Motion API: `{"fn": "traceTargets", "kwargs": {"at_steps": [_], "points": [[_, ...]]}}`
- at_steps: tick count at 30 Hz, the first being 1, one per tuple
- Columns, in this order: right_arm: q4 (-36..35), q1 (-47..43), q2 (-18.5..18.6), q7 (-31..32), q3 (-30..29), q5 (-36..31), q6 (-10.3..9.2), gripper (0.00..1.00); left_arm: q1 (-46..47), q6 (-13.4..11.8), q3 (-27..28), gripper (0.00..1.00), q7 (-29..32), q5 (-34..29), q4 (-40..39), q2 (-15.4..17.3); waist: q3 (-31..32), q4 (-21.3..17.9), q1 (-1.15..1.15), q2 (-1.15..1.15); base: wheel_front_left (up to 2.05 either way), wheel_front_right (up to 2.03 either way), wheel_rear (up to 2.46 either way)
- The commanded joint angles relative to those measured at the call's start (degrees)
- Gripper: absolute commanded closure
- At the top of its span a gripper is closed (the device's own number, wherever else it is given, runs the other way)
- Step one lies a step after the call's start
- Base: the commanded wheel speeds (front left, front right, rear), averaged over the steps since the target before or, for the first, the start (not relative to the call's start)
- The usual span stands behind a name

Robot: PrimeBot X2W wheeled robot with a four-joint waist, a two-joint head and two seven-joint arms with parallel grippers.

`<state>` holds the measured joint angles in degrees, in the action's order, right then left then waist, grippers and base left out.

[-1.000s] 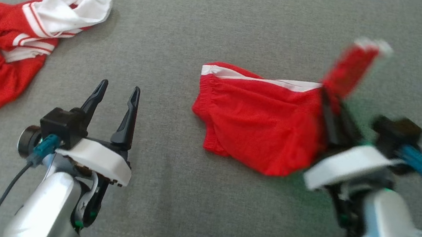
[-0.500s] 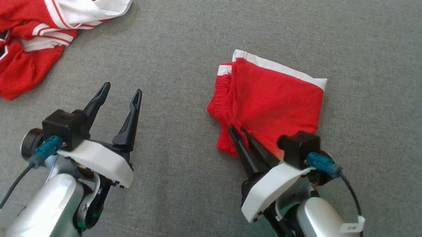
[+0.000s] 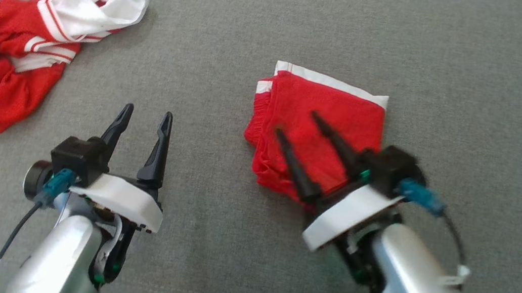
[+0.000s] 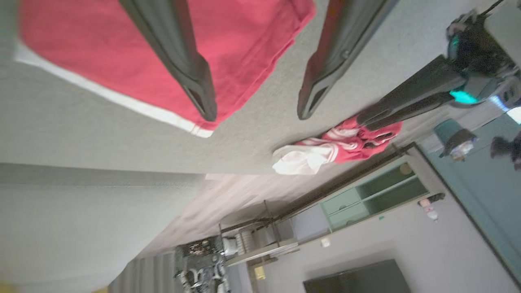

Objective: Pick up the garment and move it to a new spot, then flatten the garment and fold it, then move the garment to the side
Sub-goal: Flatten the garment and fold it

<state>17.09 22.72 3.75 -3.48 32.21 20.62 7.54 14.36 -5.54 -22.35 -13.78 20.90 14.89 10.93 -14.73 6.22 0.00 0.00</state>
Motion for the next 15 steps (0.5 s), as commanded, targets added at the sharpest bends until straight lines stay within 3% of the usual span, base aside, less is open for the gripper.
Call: {"fn": "traceTargets", "kwargs": {"at_steps": [1, 11, 15], "points": [[-2.5, -0.2, -0.9, -0.9, -1.7, -1.0, -0.05, 0.0, 1.2, -0.3, 2.2, 0.0, -0.7, 0.1, -1.6, 1.7, 0.5, -0.4, 0.0, 0.0, 0.0, 0.0, 0.0], [-8.0, -8.4, -0.9, 0.0, -23.8, -8.9, -0.05, 0.0, 0.3, -1.3, 2.8, 0.0, -0.7, 0.1, -3.0, 3.3, 2.0, -1.6, 0.0, 0.0, 0.0, 0.0, 0.0], [-10.7, -11.1, -0.9, 0.6, -27.9, -10.8, -0.05, 0.0, -0.5, -1.7, 3.1, 0.0, -0.3, 0.2, -3.8, 3.9, 2.8, -2.1, 0.0, 0.0, 0.0, 0.0, 0.0]]}}
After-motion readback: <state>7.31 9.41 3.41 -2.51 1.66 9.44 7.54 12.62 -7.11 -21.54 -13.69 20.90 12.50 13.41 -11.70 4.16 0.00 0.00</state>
